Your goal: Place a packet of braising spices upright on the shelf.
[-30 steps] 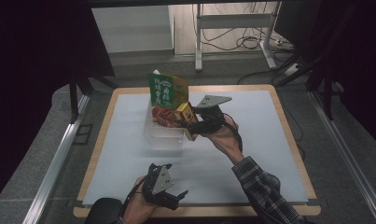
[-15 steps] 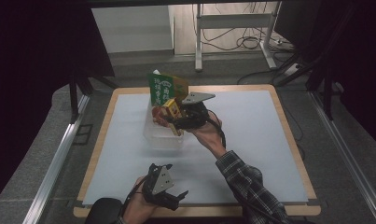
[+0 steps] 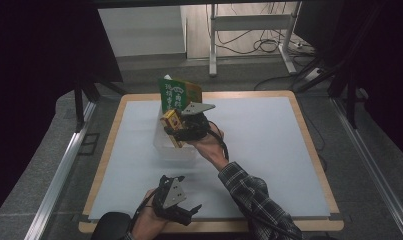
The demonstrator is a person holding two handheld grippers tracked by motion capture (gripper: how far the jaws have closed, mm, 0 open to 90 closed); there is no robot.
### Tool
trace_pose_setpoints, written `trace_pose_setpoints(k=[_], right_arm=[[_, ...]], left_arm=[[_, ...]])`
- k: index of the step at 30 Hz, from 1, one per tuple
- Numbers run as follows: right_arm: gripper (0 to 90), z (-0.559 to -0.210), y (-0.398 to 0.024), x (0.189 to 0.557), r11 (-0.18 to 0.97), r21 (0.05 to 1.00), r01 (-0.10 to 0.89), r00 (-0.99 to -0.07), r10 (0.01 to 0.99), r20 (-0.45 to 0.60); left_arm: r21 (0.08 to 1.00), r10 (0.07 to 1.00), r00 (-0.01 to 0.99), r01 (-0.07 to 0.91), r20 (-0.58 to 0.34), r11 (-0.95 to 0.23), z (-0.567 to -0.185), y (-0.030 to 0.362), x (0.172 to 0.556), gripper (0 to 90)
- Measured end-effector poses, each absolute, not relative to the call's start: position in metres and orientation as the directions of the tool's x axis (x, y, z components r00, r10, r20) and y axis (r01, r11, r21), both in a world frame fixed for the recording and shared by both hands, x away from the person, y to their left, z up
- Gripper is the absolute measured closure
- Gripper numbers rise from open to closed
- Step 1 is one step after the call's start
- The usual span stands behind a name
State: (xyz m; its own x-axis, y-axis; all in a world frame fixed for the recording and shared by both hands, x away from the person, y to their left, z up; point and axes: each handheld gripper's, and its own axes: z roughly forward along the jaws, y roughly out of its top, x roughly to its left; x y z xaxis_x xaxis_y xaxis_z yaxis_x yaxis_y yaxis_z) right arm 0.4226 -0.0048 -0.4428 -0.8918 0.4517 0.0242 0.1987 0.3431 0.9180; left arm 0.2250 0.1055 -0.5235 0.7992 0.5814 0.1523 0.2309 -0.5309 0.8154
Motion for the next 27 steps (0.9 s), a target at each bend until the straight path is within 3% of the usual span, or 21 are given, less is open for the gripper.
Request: trace_pose_setpoints(k=[27], right_arm=[[32.9,-0.491,-0.022,0.420,0.418,0.857,0.300,-0.863,0.502,0.058]], left_arm=[[0.802,0.564,0.810,0.225,0.163,-0.554,-0.526,0.102,0.224,0.8]])
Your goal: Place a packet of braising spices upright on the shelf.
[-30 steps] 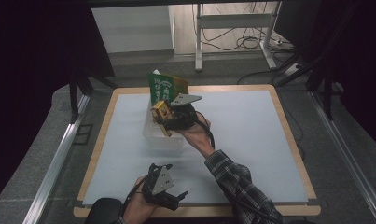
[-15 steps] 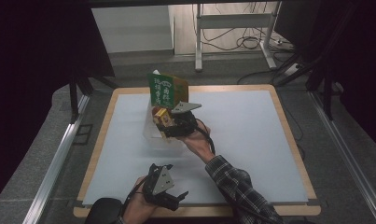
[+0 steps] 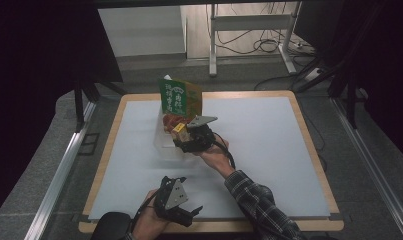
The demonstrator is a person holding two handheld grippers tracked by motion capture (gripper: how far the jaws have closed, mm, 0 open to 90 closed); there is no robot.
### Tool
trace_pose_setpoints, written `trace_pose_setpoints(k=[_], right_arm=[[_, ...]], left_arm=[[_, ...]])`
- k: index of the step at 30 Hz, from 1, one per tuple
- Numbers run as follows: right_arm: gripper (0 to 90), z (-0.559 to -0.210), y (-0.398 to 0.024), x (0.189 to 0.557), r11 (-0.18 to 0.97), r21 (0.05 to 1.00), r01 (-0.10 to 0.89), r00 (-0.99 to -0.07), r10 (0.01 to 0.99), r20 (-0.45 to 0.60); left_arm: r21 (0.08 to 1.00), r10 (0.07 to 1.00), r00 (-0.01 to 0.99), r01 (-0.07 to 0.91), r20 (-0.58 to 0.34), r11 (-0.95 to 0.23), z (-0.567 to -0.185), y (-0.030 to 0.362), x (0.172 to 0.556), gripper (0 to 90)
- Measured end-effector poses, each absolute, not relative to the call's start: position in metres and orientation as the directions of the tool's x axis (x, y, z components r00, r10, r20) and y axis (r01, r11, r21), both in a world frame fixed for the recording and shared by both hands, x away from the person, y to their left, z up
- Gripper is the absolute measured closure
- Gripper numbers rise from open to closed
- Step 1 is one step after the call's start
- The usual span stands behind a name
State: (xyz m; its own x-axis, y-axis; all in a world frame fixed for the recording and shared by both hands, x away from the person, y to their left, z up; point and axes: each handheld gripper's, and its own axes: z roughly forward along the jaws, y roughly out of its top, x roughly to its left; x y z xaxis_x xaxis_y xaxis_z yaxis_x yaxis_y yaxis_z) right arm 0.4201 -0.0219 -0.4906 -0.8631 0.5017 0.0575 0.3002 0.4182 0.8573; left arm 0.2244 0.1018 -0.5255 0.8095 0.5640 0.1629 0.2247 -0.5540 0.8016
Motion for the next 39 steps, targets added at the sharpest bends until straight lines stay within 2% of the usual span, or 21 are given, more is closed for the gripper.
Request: trace_pose_setpoints(k=[9,14,24,39], right_arm=[[30.6,-0.490,-0.021,0.420,0.436,0.847,0.304,-0.863,0.503,0.051],[21.1,-0.485,-0.023,0.422,0.442,0.842,0.310,-0.863,0.502,0.054],[12.1,-0.474,-0.026,0.420,0.466,0.831,0.304,-0.876,0.479,0.052],[8.3,-0.459,-0.037,0.414,0.480,0.827,0.292,-0.885,0.463,0.044]], left_arm=[[0.812,0.577,0.801,0.226,0.159,-0.538,-0.524,0.104,0.225,0.8],[0.812,0.577,0.801,0.226,0.160,-0.538,-0.524,0.104,0.225,0.8],[0.819,0.590,0.793,0.232,0.153,-0.524,-0.524,0.105,0.226,0.8],[0.830,0.597,0.791,0.242,0.132,-0.503,-0.523,0.107,0.226,0.5]])
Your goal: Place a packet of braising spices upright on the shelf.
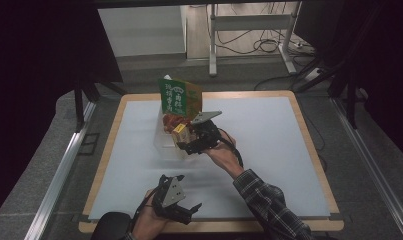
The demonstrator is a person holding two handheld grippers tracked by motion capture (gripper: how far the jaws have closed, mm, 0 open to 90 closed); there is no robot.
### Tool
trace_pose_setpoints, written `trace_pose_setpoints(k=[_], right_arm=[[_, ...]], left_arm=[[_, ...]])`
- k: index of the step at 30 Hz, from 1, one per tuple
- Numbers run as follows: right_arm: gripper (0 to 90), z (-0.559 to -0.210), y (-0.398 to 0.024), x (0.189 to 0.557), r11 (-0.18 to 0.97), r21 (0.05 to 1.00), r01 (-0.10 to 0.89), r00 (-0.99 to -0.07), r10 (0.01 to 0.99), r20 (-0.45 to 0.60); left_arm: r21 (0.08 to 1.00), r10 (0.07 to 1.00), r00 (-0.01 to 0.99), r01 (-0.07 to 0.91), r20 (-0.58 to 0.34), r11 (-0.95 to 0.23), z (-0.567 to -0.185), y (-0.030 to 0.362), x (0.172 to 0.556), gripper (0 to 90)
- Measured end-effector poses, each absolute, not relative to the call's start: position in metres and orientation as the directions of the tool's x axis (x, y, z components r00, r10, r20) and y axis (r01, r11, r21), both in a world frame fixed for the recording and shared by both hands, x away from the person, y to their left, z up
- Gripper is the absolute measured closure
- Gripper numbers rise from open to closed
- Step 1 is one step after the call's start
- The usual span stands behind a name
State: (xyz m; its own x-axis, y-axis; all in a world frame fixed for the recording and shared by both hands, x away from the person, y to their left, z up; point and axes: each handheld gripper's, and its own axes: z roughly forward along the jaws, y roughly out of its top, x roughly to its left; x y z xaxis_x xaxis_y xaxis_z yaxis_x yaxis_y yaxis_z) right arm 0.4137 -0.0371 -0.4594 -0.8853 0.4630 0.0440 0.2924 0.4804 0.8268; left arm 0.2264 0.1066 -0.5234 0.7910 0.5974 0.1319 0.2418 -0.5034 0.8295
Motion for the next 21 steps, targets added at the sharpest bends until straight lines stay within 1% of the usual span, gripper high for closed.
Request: trace_pose_setpoints(k=[5,21], right_arm=[[7.6,-0.456,-0.041,0.411,0.501,0.818,0.281,-0.888,0.459,0.024],[6.3,-0.451,-0.061,0.406,0.482,0.824,0.296,-0.880,0.473,0.040]], left_arm=[[0.832,0.599,0.791,0.243,0.128,-0.499,-0.523,0.107,0.227,0.3],[0.845,0.613,0.782,0.249,0.112,-0.473,-0.521,0.110,0.227,0.0]])
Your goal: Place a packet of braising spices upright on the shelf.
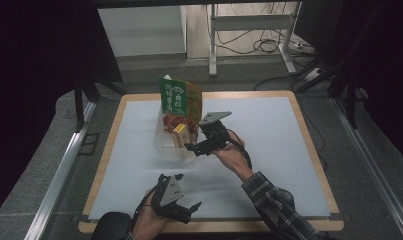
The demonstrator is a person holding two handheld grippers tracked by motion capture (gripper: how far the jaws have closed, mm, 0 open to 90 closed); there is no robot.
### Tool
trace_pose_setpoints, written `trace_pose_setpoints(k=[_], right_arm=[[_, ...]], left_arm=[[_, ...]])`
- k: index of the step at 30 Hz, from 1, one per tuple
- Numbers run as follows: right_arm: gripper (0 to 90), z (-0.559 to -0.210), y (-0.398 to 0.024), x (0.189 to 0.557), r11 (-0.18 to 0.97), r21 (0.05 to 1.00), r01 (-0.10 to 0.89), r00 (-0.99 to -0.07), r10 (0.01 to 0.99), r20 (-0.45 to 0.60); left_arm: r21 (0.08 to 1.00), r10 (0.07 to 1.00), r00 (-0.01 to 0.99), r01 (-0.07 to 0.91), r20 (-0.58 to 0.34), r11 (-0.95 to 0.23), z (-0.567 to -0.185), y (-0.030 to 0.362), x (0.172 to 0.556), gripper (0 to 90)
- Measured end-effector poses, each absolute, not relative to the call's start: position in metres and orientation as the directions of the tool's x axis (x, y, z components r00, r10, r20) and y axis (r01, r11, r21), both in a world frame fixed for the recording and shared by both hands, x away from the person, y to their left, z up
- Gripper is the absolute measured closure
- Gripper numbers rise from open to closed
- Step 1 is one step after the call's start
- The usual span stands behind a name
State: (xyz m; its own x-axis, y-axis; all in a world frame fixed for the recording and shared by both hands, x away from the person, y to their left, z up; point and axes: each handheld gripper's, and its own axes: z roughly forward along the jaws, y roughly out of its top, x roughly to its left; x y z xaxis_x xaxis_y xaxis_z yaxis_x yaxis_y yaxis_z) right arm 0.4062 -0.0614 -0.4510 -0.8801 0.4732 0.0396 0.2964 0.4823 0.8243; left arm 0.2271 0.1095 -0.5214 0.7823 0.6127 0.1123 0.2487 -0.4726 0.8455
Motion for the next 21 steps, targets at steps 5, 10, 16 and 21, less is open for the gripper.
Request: trace_pose_setpoints(k=[5,10,16,21], right_arm=[[5.8,-0.450,-0.066,0.404,0.491,0.821,0.292,-0.880,0.473,0.031],[5.5,-0.449,-0.072,0.402,0.495,0.818,0.291,-0.878,0.478,0.024],[4.3,-0.447,-0.080,0.398,0.502,0.813,0.297,-0.877,0.481,0.023],[3.6,-0.445,-0.088,0.394,0.502,0.811,0.300,-0.874,0.486,0.023]], left_arm=[[0.848,0.617,0.779,0.250,0.109,-0.466,-0.521,0.110,0.227,0.0],[0.848,0.618,0.779,0.250,0.110,-0.466,-0.521,0.111,0.228,0.0],[0.852,0.621,0.776,0.250,0.108,-0.461,-0.520,0.112,0.228,0.0],[0.858,0.628,0.773,0.257,0.094,-0.445,-0.520,0.112,0.228,0.0]])
